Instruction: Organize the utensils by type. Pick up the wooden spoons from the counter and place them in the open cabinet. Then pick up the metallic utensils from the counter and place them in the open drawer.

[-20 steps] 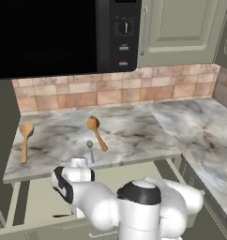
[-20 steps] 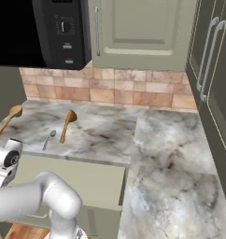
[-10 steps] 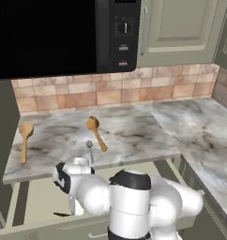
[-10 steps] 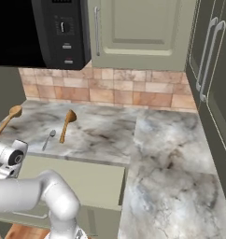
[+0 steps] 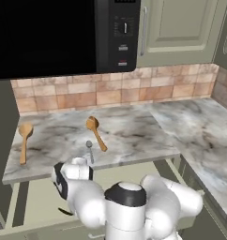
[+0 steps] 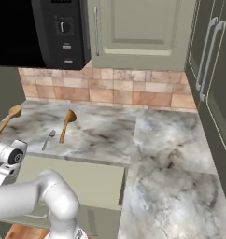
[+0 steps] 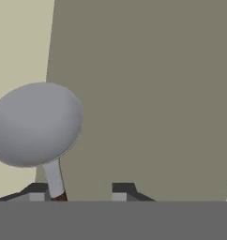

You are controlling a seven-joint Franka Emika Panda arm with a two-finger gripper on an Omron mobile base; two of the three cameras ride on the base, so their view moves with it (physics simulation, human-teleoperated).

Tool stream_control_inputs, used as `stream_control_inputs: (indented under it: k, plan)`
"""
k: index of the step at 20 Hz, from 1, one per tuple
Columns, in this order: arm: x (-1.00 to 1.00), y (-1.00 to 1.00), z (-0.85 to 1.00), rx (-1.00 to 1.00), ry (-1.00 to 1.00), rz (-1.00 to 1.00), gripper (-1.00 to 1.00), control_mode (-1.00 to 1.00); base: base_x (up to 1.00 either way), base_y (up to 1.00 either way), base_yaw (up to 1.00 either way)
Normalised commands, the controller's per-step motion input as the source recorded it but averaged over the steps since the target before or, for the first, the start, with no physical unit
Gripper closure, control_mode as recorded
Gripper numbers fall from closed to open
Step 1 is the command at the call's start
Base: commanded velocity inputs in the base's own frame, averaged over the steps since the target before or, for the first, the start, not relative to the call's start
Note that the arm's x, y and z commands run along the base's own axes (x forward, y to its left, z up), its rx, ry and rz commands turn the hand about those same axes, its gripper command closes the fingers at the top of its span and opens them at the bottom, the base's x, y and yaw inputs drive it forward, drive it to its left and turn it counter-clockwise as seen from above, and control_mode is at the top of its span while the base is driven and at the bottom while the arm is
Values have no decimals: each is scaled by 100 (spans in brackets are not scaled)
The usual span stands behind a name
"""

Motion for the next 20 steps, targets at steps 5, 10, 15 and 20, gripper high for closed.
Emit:
stream_control_inputs:
  k: [5,10,15,20]
  plan:
    - [-100,0,17,0,-25,0,-100,-100,0,0,0]
    - [-88,0,51,1,-39,0,-100,-100,0,0,0]
    - [-58,-1,77,1,-39,0,-100,-100,0,0,0]
    - [-70,-5,100,1,-20,0,-100,-100,0,0,0]
